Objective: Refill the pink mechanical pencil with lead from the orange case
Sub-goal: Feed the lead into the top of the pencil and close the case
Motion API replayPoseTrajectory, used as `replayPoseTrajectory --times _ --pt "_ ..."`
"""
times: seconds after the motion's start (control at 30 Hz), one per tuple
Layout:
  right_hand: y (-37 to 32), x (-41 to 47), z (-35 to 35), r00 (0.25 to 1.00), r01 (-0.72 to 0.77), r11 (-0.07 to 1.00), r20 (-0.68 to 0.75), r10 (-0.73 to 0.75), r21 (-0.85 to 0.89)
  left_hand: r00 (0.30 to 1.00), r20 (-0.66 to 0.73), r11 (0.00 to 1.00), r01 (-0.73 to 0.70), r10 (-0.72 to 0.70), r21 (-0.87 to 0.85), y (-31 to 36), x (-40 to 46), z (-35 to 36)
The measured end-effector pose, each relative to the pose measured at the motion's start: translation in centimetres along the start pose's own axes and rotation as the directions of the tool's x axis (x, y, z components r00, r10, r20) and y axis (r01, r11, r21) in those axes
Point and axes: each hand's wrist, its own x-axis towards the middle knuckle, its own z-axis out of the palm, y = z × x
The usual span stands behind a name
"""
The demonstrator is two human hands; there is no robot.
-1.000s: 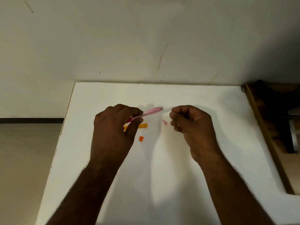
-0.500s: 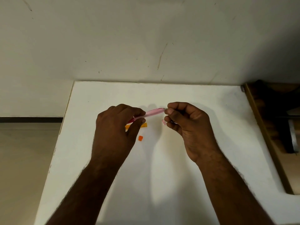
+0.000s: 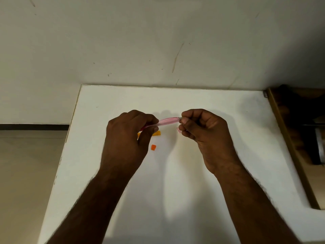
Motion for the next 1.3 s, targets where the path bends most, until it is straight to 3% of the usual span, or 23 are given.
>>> replayPoseTrajectory --times 0.47,0.53,0.57,0.63,0.7,0.8,0.9,1.17,1.23,1.3 --pt "-0.1 -0.1 -0.2 0.998 -0.008 1.000 0.070 0.007 0.009 0.998 -0.014 0.997 0.063 -0.064 -0.034 -0.1 -0.1 0.1" --pt "0.1 0.1 -0.2 1.000 0.017 0.999 0.010 -0.017 -0.048 0.996 -0.015 0.996 0.083 -0.084 -0.023 -0.1 -0.1 0.0" --pt "0.4 0.1 -0.2 0.997 0.054 0.985 -0.041 -0.061 -0.162 0.995 -0.016 0.995 0.094 -0.094 -0.022 -0.1 0.0 0.0" --pt "1.1 0.0 0.0 0.974 0.148 0.845 -0.074 -0.216 -0.513 0.994 -0.016 0.994 0.111 -0.111 -0.023 -0.2 -0.1 0.0" --pt "1.8 -0.5 0.5 0.955 0.207 0.634 0.012 -0.298 -0.745 0.993 -0.011 0.993 0.116 -0.117 -0.024 -0.2 -0.1 -0.1" --pt "2.4 -0.9 1.2 0.954 0.235 0.441 0.119 -0.275 -0.866 0.995 0.002 0.995 0.104 -0.104 -0.006 -0.1 -0.1 0.0" --pt "2.5 -1.1 1.8 0.963 0.214 0.386 0.128 -0.237 -0.897 0.995 0.012 0.995 0.104 -0.104 0.001 -0.1 -0.1 0.0" --pt "2.8 -0.9 1.7 0.956 0.185 0.399 0.071 -0.284 -0.898 0.995 0.017 0.995 0.098 -0.098 -0.002 -0.3 -0.2 0.0" --pt "2.6 -0.7 1.4 0.951 0.170 0.478 0.017 -0.307 -0.862 0.995 0.016 0.995 0.097 -0.097 -0.007 -0.3 -0.2 0.0" --pt "2.1 -0.4 1.2 0.959 0.118 0.666 -0.090 -0.269 -0.736 0.995 0.017 0.995 0.095 -0.095 -0.008 -0.3 -0.2 0.0"
